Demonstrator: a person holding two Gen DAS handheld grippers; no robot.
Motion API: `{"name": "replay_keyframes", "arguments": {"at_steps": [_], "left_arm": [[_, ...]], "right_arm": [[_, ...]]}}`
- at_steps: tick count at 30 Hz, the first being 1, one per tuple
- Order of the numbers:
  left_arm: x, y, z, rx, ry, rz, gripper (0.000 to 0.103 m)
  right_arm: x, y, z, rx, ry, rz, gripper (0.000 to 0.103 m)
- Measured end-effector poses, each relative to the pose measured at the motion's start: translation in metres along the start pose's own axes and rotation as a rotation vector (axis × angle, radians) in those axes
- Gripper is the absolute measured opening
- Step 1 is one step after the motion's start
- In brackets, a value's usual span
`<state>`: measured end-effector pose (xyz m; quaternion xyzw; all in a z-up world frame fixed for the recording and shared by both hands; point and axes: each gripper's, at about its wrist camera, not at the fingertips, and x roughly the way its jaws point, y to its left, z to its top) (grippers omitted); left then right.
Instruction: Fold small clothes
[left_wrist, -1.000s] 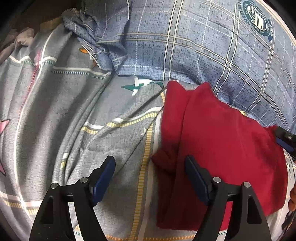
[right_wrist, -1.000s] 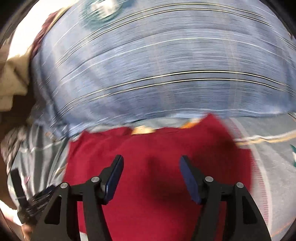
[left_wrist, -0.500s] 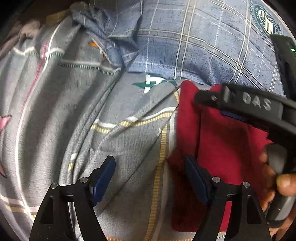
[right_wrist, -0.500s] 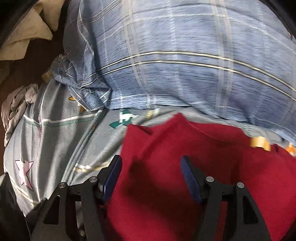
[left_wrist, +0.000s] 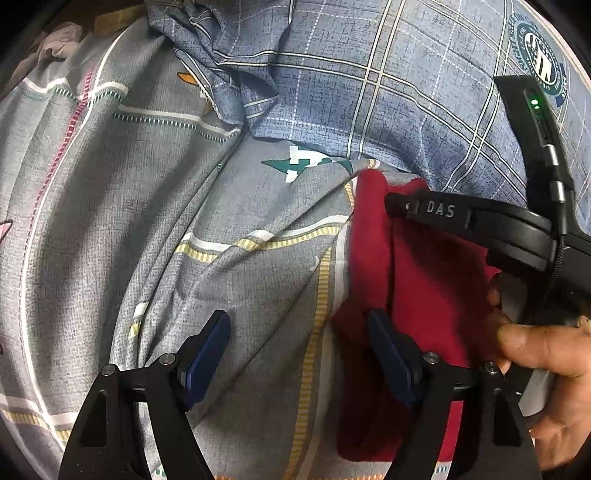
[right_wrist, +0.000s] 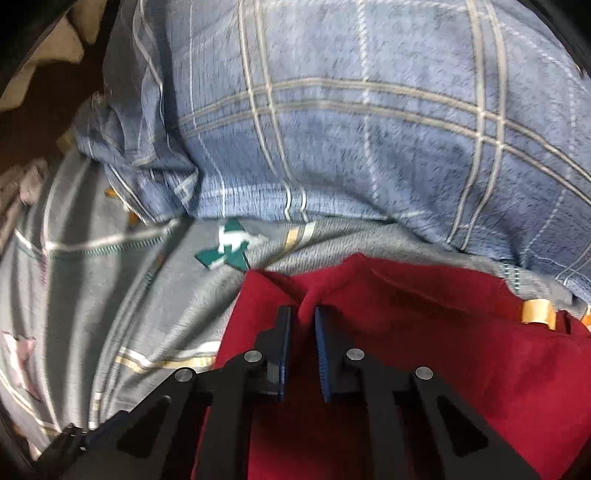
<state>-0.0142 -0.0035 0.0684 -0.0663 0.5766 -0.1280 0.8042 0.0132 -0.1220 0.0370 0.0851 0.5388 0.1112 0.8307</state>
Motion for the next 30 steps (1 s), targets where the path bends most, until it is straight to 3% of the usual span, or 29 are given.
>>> {"name": "replay_keyframes", "arguments": {"at_steps": [2,4,6,8,12,14,16,18,19,21,27,30], "left_arm": [[-0.003,0.003,0.001,-0.013,0.005,-0.020,0.076],[-0.006,0.006,0.001,-0.020,0.003,-0.036,0.076],[-0.010,0.009,0.001,-0.018,0.002,-0.047,0.076],[-0.015,0.011,0.000,0.001,0.014,-0.069,0.076],[-0.019,0.013,-0.001,0.031,0.022,-0.095,0.076],[-0.017,0.013,0.000,0.033,0.034,-0.106,0.076],[-0.017,0.010,0.000,0.036,0.036,-0.131,0.076],[-0.018,0.004,0.000,0.053,0.030,-0.163,0.076],[-0.017,0.002,0.000,0.058,0.027,-0.174,0.076],[-0.013,-0.004,0.001,0.066,0.021,-0.202,0.076],[0.007,-0.013,0.007,0.040,0.021,-0.255,0.075],[0.010,-0.016,0.006,0.039,0.010,-0.295,0.048]], "right_arm": [[-0.002,0.003,0.001,-0.016,0.003,0.009,0.023],[-0.009,0.002,0.003,-0.007,0.013,0.054,0.040],[-0.018,0.002,0.004,-0.007,0.017,0.077,0.066],[-0.017,0.010,0.004,-0.027,0.030,0.052,0.078],[0.005,0.031,0.005,-0.114,0.093,-0.057,0.085],[0.014,0.042,0.001,-0.190,0.100,-0.163,0.081],[0.008,0.044,-0.003,-0.216,0.077,-0.186,0.063],[-0.005,0.035,-0.004,-0.193,0.055,-0.132,0.031],[-0.012,0.028,-0.004,-0.160,0.054,-0.088,0.025],[-0.024,0.009,-0.005,-0.085,0.046,-0.037,0.020],[-0.032,-0.017,-0.010,0.005,0.041,0.021,0.020],[-0.030,-0.018,-0.010,0.022,0.041,0.031,0.020]]}}
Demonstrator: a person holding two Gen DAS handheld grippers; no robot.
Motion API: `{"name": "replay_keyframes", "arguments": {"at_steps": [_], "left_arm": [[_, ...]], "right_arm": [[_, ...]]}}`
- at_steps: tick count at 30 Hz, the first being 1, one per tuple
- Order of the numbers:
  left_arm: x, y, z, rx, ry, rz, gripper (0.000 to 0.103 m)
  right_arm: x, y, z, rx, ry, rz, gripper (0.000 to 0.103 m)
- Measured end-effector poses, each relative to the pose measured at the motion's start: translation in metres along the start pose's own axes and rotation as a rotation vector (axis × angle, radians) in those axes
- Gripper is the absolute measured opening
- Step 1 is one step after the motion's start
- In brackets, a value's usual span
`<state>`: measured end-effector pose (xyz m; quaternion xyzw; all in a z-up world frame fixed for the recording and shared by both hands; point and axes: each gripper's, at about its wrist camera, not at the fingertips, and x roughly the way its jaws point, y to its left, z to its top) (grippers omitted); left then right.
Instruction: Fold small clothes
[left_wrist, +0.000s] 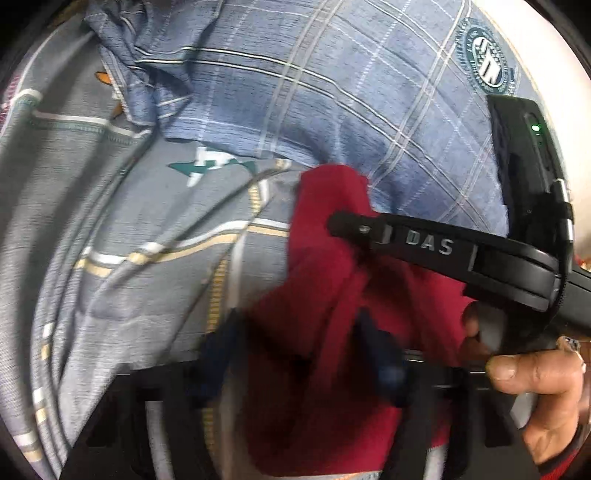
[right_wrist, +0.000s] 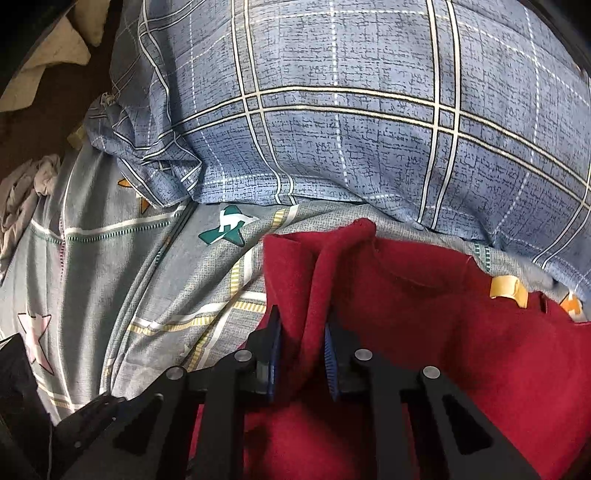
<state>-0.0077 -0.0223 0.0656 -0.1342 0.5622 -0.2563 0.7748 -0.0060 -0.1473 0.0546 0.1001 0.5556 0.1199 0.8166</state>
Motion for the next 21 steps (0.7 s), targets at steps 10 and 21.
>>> {"name": "replay_keyframes", "arguments": {"at_steps": [10,21], "left_arm": [[-0.002,-0.002,-0.005,-0.006,-0.003,0.027,0.039],[-0.001,-0.005,-0.005,-0.011,0.014,0.046,0.040]], "right_arm": [[0.018,0.009,0.004,-0.032,0.060,0.002,0.083],[0.034,0.011,0.003,-0.088,0.113,-0.040,0.099]]}}
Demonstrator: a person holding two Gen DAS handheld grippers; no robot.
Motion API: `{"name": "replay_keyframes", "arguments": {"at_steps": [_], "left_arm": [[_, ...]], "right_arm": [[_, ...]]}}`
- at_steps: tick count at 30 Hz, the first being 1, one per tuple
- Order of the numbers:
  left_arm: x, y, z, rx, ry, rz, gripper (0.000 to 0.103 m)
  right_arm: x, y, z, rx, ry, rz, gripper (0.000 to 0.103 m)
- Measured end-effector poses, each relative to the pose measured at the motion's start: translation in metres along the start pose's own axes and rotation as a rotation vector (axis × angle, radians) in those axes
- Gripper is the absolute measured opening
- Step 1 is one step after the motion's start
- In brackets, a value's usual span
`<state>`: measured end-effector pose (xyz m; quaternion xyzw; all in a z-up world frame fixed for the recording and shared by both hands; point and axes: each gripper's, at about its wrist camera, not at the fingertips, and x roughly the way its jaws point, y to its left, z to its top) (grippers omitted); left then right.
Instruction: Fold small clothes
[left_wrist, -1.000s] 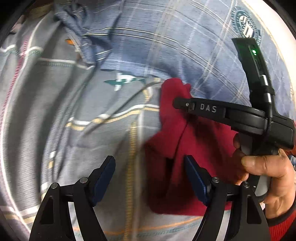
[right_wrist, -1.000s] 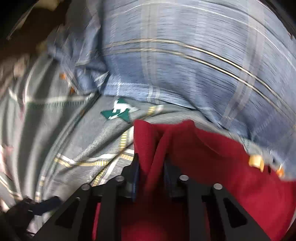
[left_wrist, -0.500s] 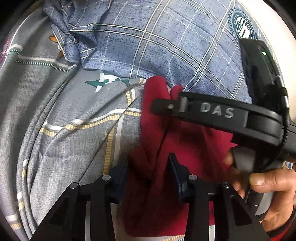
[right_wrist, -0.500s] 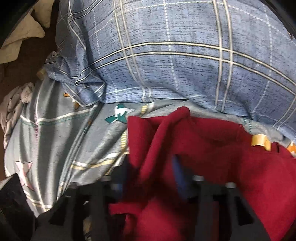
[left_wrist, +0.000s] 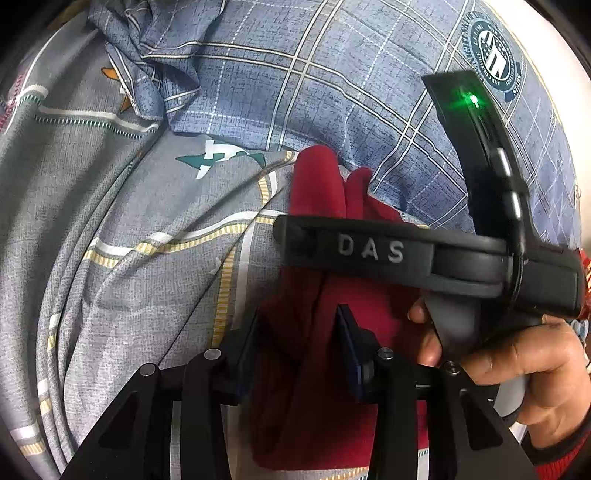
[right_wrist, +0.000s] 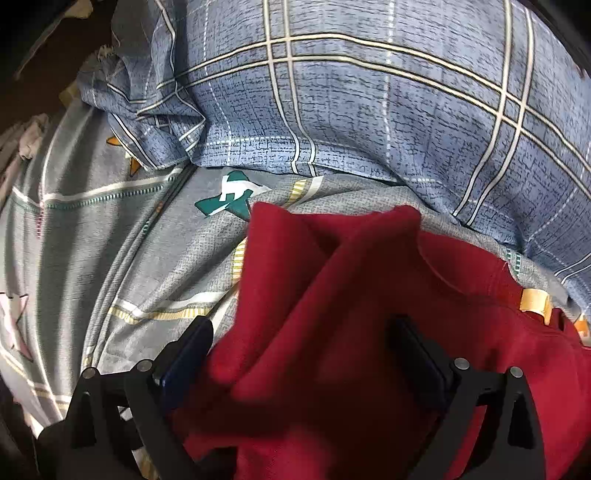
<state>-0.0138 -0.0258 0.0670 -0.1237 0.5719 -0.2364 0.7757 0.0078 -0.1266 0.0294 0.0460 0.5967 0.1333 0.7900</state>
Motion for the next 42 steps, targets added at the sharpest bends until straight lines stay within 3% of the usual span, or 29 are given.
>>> {"name": "replay_keyframes", "arguments": {"at_steps": [9,11,13,14,15,20,26,33,37,41,42], "left_arm": [[0.003,0.001,0.001,0.005,0.001,0.012,0.041],[0.002,0.001,0.001,0.006,0.002,0.012,0.042],[0.002,0.001,0.001,0.006,0.002,0.011,0.043],[0.002,0.001,0.001,0.008,0.002,0.014,0.043],[0.001,0.001,0.001,0.009,0.001,0.016,0.043],[0.002,0.003,0.001,0.004,0.003,0.026,0.048],[0.003,0.003,0.002,-0.007,0.005,0.032,0.053],[-0.003,0.008,0.002,-0.035,-0.004,0.030,0.064],[-0.002,0.009,0.000,-0.033,-0.011,0.053,0.070],[0.003,0.006,-0.001,-0.024,-0.004,0.056,0.070],[0.002,0.006,-0.002,-0.022,-0.003,0.054,0.065]], "right_arm": [[-0.001,-0.005,-0.009,-0.040,-0.003,-0.021,0.099],[-0.006,-0.004,-0.006,-0.016,0.001,-0.036,0.095],[-0.013,-0.001,-0.001,0.003,-0.016,-0.027,0.083],[-0.018,0.000,-0.001,0.001,-0.026,-0.023,0.071],[-0.020,0.003,0.000,-0.007,-0.025,-0.025,0.069],[-0.013,0.019,-0.001,-0.079,-0.026,-0.097,0.064],[-0.010,0.026,-0.001,-0.112,-0.036,-0.114,0.058],[-0.021,0.019,-0.004,-0.094,-0.069,-0.073,0.044],[-0.026,0.012,-0.009,-0.067,-0.091,-0.042,0.041],[-0.024,0.011,-0.011,-0.055,-0.095,-0.033,0.041],[-0.024,0.010,-0.010,-0.051,-0.095,-0.029,0.041]]}}
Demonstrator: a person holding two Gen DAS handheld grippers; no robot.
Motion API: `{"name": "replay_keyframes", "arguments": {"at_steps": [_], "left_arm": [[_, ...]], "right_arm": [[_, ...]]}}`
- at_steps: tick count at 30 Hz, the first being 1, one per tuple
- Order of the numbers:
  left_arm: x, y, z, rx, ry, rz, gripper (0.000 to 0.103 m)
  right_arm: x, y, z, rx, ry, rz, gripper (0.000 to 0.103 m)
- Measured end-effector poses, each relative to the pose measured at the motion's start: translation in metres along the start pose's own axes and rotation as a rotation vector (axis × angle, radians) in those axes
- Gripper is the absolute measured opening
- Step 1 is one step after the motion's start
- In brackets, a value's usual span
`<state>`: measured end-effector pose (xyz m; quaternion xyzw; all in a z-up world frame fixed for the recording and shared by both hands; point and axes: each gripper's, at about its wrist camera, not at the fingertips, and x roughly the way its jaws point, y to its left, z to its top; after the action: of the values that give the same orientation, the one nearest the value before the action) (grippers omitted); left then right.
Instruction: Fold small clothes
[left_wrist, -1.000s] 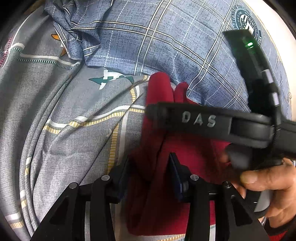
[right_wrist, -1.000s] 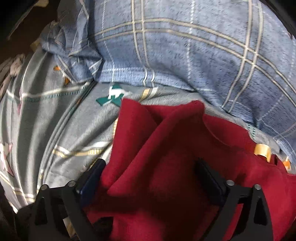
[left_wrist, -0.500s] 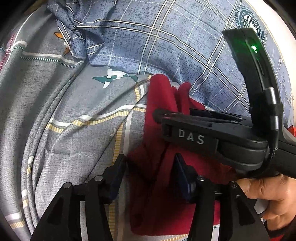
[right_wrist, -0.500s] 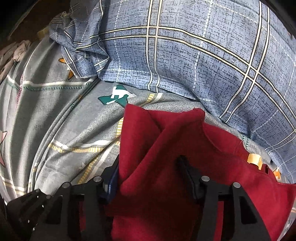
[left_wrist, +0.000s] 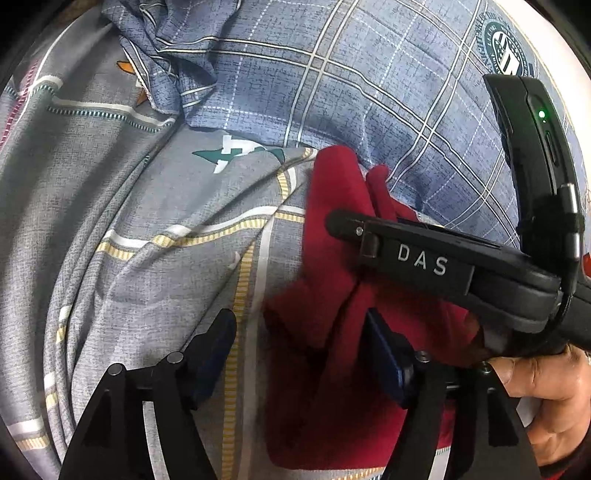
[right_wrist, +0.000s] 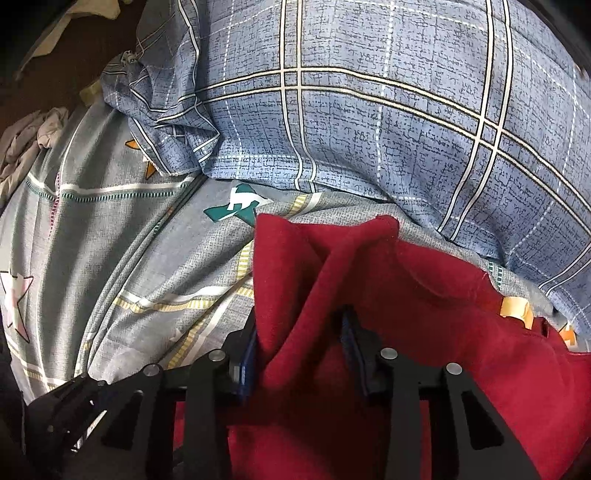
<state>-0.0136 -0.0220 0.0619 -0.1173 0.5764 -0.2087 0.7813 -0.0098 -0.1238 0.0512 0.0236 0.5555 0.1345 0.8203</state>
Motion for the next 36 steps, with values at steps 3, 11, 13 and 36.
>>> {"name": "replay_keyframes", "arguments": {"at_steps": [3,11,13,36], "left_arm": [[-0.005,-0.005,-0.001,0.018,0.000,-0.048,0.038],[-0.036,-0.017,-0.003,0.067,-0.086,-0.107,0.022],[-0.041,-0.017,-0.006,0.072,-0.100,-0.112,0.021],[-0.109,-0.116,-0.036,0.266,-0.177,-0.202,0.020]], "right_arm": [[0.005,0.000,0.001,0.021,-0.009,0.020,0.041],[-0.021,-0.023,-0.008,0.125,-0.084,0.167,0.020],[-0.030,-0.032,-0.011,0.170,-0.105,0.218,0.025],[-0.096,-0.066,-0.021,0.183,-0.194,0.247,0.022]]}}
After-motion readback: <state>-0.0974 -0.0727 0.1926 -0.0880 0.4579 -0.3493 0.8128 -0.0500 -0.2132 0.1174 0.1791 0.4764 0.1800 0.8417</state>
